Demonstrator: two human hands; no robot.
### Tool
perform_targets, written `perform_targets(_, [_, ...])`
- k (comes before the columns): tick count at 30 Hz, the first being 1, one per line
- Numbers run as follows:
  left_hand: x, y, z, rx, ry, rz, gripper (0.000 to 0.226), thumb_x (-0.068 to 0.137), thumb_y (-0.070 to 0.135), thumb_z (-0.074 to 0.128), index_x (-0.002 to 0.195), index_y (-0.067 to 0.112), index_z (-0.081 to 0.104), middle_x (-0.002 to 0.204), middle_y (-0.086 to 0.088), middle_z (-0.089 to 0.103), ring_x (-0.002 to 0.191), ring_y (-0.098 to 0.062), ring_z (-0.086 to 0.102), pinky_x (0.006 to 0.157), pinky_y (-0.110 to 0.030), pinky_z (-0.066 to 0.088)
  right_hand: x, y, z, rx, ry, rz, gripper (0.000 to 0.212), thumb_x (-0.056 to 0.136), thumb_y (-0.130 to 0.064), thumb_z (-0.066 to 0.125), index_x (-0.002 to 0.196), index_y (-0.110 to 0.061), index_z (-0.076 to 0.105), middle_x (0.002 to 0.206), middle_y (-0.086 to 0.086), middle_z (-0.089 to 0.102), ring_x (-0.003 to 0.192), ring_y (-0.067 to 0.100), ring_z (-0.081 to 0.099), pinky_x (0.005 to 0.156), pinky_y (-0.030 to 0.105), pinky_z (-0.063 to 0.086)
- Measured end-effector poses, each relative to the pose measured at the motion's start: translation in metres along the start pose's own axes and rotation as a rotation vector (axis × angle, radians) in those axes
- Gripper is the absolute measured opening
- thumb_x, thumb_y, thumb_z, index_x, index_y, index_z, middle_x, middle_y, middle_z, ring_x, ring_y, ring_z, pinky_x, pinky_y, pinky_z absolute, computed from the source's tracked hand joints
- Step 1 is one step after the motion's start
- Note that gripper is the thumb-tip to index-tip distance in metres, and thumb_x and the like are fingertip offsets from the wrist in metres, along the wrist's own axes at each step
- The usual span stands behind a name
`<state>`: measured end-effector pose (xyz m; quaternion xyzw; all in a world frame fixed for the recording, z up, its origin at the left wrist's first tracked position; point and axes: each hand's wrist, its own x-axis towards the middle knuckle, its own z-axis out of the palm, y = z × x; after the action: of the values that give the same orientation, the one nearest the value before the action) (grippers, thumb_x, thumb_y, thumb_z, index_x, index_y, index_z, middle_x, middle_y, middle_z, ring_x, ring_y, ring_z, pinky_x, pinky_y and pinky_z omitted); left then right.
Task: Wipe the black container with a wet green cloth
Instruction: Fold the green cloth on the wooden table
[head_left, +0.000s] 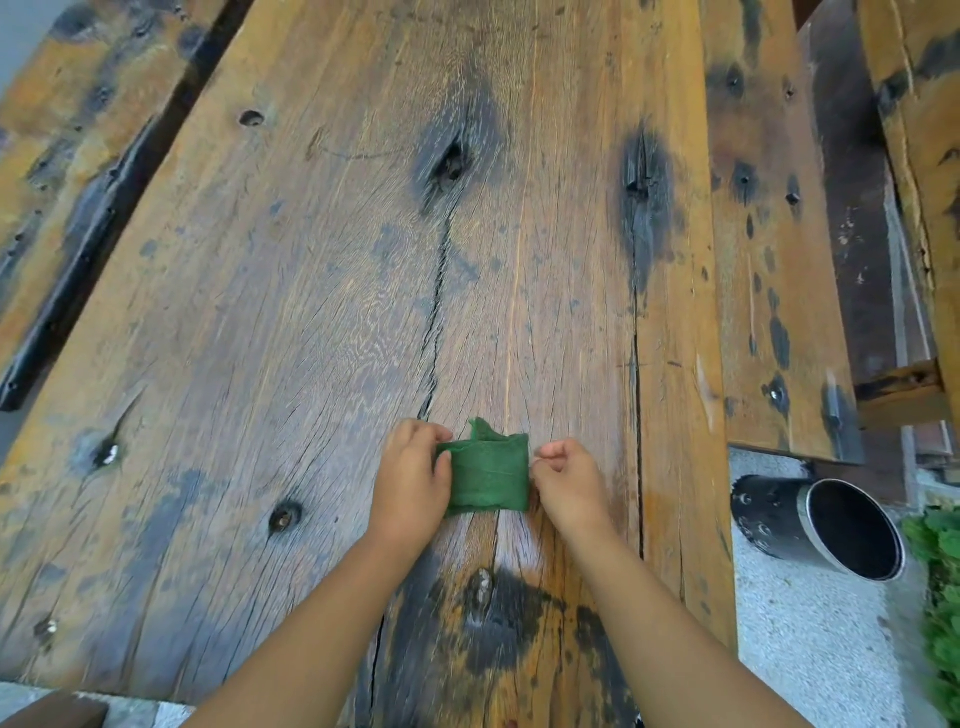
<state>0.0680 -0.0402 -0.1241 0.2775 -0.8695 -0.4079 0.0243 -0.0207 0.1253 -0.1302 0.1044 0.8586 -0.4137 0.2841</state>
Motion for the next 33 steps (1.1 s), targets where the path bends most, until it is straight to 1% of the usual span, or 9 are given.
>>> perform_targets(5, [-0.025,0.004,0.012,0.154,-0.12,0.269,0.023,0.09,-0.005,0.061,0.11,-0.001,0.072,0.112,-0.011,0.066,0.106,-0.029,0.06,0.095,-0.04,0.052,-0.005,0.003,0.018,-0.05,0.053,0.01,0.018,0.09,-0.027,0.072,0.097,-0.017,0.058,0.084,-0.003,0.066,0.071,0.009,0.061,0.058,0.024,0.043])
perform_targets(10, [-0.04,-0.006,0.023,0.251,-0.19,0.271,0.036,0.087,-0.005,0.061,0.122,-0.002,0.068,0.125,-0.015,0.063,0.116,-0.034,0.057,0.101,-0.046,0.051,-0.003,0.002,0.029,-0.063,0.035,0.024,0.034,0.085,-0.031,0.078,0.105,-0.015,0.055,0.091,-0.001,0.062,0.08,0.016,0.062,0.063,0.029,0.048])
perform_targets(17, [-0.034,-0.002,0.019,0.212,-0.225,0.228,0.03,0.094,0.007,0.063,0.122,0.002,0.069,0.122,-0.008,0.063,0.115,-0.027,0.055,0.101,-0.034,0.046,-0.005,0.0,0.023,0.085,-0.06,0.082,0.018,0.086,-0.009,0.074,0.098,-0.004,0.062,0.094,0.011,0.071,0.087,0.026,0.071,0.075,0.037,0.059])
perform_targets(20, [-0.027,0.016,0.014,0.157,-0.324,0.221,0.032,0.095,0.024,0.066,0.123,0.009,0.068,0.118,-0.003,0.066,0.11,-0.018,0.058,0.1,-0.035,0.048,-0.019,0.001,0.002,0.133,-0.044,-0.005,0.014,0.082,-0.001,0.069,0.09,-0.007,0.058,0.079,0.002,0.065,0.065,0.004,0.063,0.053,0.018,0.05])
perform_targets(22, [-0.021,0.038,0.013,0.128,-0.38,0.234,0.035,0.093,0.033,0.068,0.123,0.014,0.067,0.115,0.0,0.067,0.105,-0.013,0.06,0.096,-0.035,0.05,-0.03,0.004,-0.026,0.118,-0.039,-0.096,0.021,0.08,-0.001,0.069,0.082,-0.015,0.054,0.071,-0.005,0.057,0.052,-0.003,0.053,0.047,0.014,0.041])
perform_targets(24, [-0.018,0.069,0.018,0.118,-0.39,0.298,0.041,0.09,0.037,0.072,0.125,0.017,0.063,0.116,0.002,0.065,0.107,-0.012,0.06,0.096,-0.033,0.051,-0.044,0.007,-0.069,0.081,-0.062,-0.169,0.026,0.08,-0.003,0.071,0.079,-0.021,0.052,0.07,-0.005,0.052,0.057,0.003,0.047,0.054,0.019,0.042])
perform_targets(29, [-0.028,0.178,0.064,0.088,-0.659,0.516,0.093,0.077,0.046,0.082,0.151,0.021,0.034,0.151,0.0,0.036,0.14,-0.012,0.035,0.114,-0.028,0.032,-0.073,0.026,-0.196,-0.037,-0.124,-0.28,0.021,0.079,-0.006,0.073,0.083,-0.022,0.06,0.082,-0.007,0.055,0.066,0.007,0.047,0.063,0.025,0.041])
perform_targets(31, [-0.043,0.226,0.094,0.104,-0.781,0.608,0.089,0.075,0.047,0.084,0.147,0.018,0.04,0.156,-0.001,0.03,0.145,-0.013,0.028,0.119,-0.031,0.029,-0.085,0.043,-0.25,-0.042,-0.126,-0.301,0.025,0.078,-0.007,0.075,0.084,-0.027,0.061,0.081,-0.012,0.055,0.065,0.0,0.048,0.063,0.019,0.039])
perform_targets(33, [-0.066,0.27,0.13,0.067,-0.865,0.617,0.07,0.077,0.041,0.085,0.133,0.016,0.052,0.142,-0.004,0.051,0.133,-0.016,0.047,0.111,-0.035,0.04,-0.095,0.067,-0.304,-0.025,-0.093,-0.304,0.023,0.078,-0.009,0.076,0.085,-0.027,0.063,0.08,-0.012,0.058,0.065,-0.004,0.05,0.063,0.012,0.04])
